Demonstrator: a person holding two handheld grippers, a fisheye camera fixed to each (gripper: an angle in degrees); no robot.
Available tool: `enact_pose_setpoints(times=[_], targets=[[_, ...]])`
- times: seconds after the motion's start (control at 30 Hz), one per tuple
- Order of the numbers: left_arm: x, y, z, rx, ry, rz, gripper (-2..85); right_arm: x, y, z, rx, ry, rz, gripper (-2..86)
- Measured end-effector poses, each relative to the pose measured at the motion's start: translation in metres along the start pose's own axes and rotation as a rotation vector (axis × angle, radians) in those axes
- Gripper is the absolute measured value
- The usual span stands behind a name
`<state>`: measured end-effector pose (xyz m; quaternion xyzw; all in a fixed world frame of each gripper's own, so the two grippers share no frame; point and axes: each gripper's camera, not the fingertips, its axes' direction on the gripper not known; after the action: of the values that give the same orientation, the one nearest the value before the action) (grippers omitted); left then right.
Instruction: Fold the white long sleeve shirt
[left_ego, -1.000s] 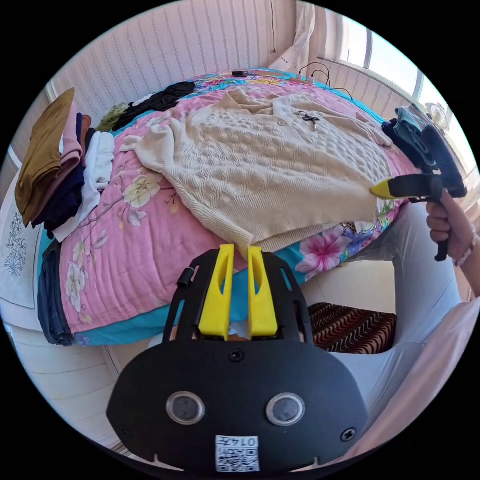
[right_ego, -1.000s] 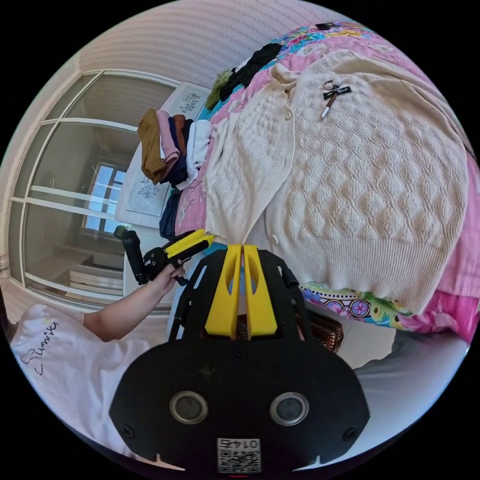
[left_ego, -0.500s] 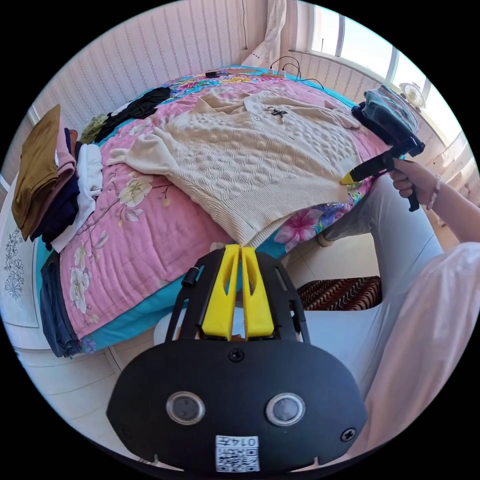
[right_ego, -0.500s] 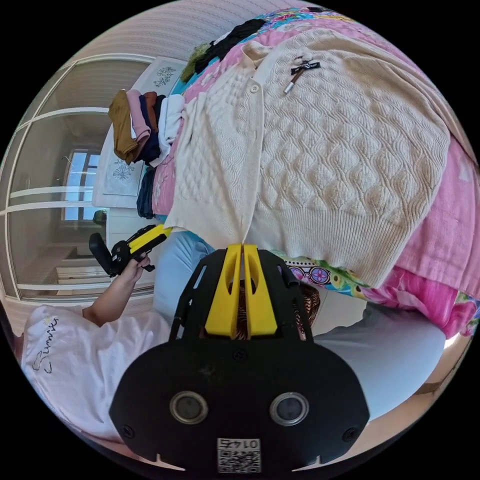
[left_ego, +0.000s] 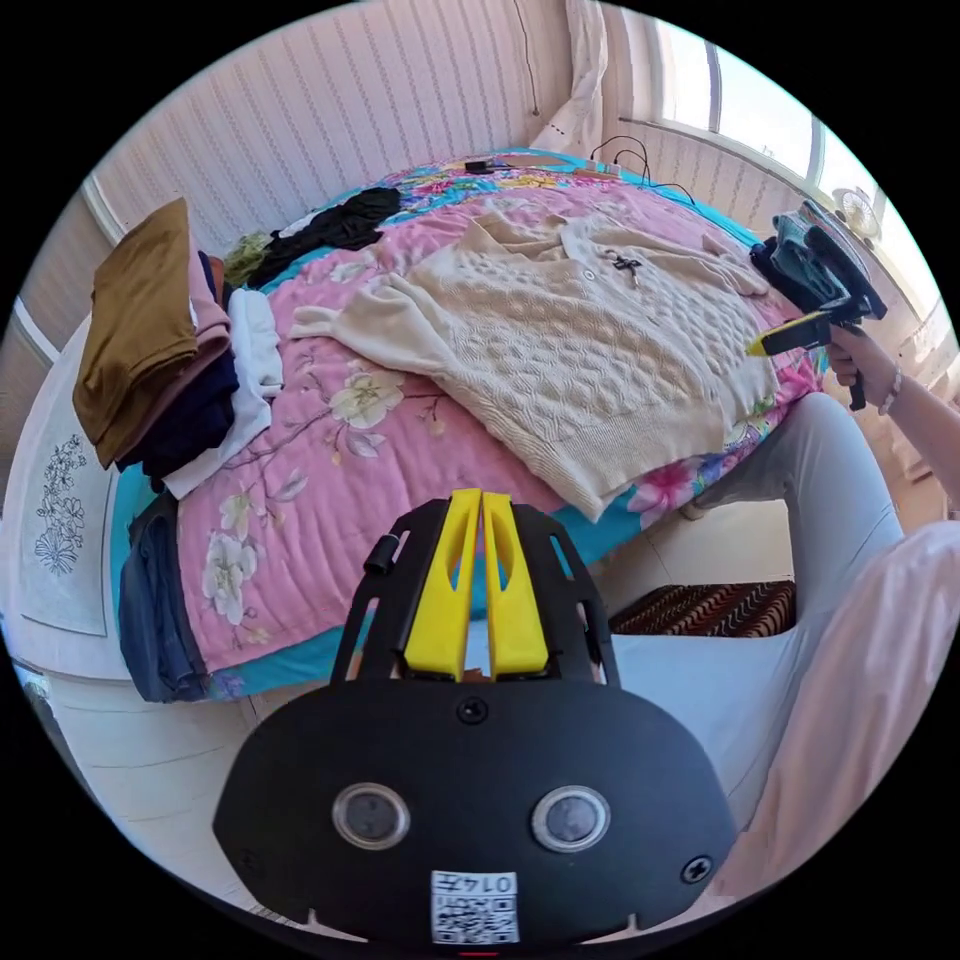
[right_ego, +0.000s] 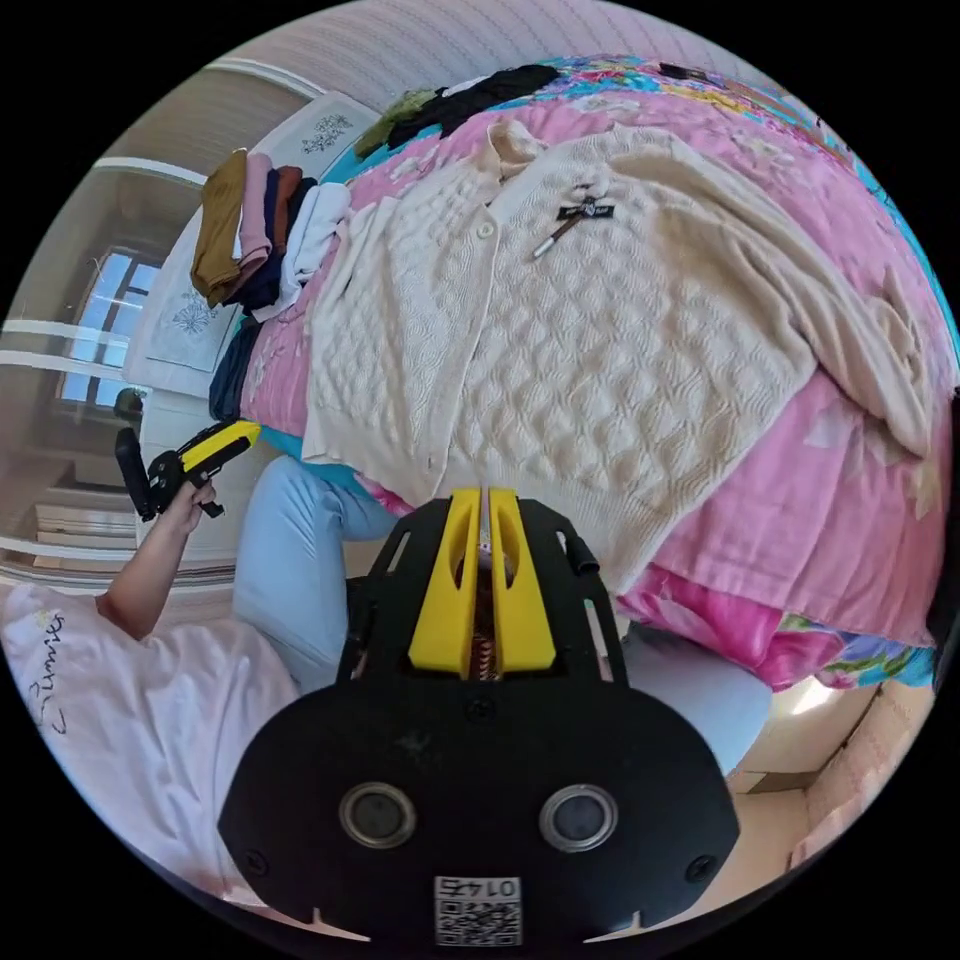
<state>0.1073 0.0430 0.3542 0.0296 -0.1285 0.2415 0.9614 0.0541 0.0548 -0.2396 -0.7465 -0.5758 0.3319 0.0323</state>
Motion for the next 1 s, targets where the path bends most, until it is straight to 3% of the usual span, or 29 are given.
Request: enact_pose_setpoints(times=[0.3, 0.4, 0.57, 0.73, 0.8, 0.93, 1.0], targets=[[-0.049, -0.218, 0.055, 0.144, 0.074, 0.078, 0.0, 0.018, -0.174, -0.082, 0.214, 0.239, -0.164, 6.2], [-0.064, -0.311, 0.111, 0.134, 0.073, 0.082, 1.5, 0.037, -0.237, -0.08, 0.217, 0.248, -0.142, 7.5], [-0.076, -0.39, 0.197, 0.071, 0.088, 0.053, 5.9, 0.055, -0.301, -0.043, 0.171, 0.322, -0.142, 10.1], [-0.085, -0.4, 0.295, -0.116, 0.125, -0.053, 7.3, 0.075, -0.324, 0.019, -0.032, 0.356, -0.171, 5.0], [-0.091, -0.398, 0.299, -0.068, 0.164, -0.076, 1.6, 0.076, -0.322, 0.009, -0.005, 0.364, -0.177, 1.8], [-0.098, -0.404, 0.296, -0.014, 0.126, -0.111, -0.4, 0.085, -0.322, -0.034, 0.182, 0.406, -0.137, 0.6], [-0.09, -0.404, 0.319, -0.068, 0.093, -0.089, -0.7, 0.099, -0.329, -0.03, 0.157, 0.37, -0.077, 0.8]])
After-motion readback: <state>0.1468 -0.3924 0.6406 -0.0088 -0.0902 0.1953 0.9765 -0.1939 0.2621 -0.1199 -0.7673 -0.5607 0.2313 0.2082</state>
